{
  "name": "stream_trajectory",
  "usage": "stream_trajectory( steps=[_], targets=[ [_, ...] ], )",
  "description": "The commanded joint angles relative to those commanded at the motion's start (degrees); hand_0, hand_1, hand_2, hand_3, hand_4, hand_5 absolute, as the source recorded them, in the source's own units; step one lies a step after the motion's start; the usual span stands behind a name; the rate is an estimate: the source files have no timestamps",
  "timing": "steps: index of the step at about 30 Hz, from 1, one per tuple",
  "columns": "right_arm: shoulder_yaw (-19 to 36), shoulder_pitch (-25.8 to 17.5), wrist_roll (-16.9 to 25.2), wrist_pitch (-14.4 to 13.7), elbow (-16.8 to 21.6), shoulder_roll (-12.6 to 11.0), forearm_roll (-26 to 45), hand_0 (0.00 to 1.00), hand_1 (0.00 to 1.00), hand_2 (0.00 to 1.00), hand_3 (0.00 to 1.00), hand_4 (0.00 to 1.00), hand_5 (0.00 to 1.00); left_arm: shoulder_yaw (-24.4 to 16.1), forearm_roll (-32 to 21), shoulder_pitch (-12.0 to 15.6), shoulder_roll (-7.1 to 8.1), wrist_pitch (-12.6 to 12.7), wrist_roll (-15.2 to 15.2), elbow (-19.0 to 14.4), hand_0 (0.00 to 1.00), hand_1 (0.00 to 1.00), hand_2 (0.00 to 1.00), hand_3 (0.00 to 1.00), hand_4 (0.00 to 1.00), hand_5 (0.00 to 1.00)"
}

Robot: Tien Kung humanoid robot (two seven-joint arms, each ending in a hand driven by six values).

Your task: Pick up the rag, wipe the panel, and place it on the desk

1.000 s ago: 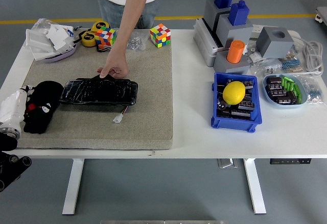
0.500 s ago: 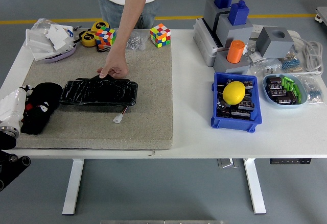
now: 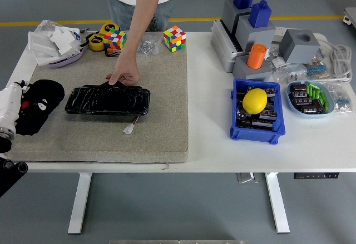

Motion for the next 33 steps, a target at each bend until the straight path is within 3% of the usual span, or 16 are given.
stream_trajectory(
  steps=[4,19,33],
  targets=[
    [-0.02,0.09,0.17,-0.03,0.05,0.10,-0.01,0.748,0.669,0.699,0.624,0.998,0.590,0.05,0.65,-0.38,0.42,0.00,0.42,-1.00,0.179,0.107,0.343,0.568,0.552,0.131],
    [-0.23,-0.04,0.09,0.34,-0.01,0.04,0.07,0.748,0.669,0.699,0.623,0.998,0.589,1.01,1.53,-0.82,-1.46,0.00,1.29,-3.09,0.179,0.100,0.338,0.570,0.519,0.089],
    [-0.51,-0.23,0.15,0.44,-0.28,0.01,0.19,0.748,0.669,0.699,0.625,0.998,0.590,3.91,1.53,-1.58,-2.07,0.00,1.66,-3.97,0.180,0.098,0.339,0.570,0.520,0.083]
  ],
)
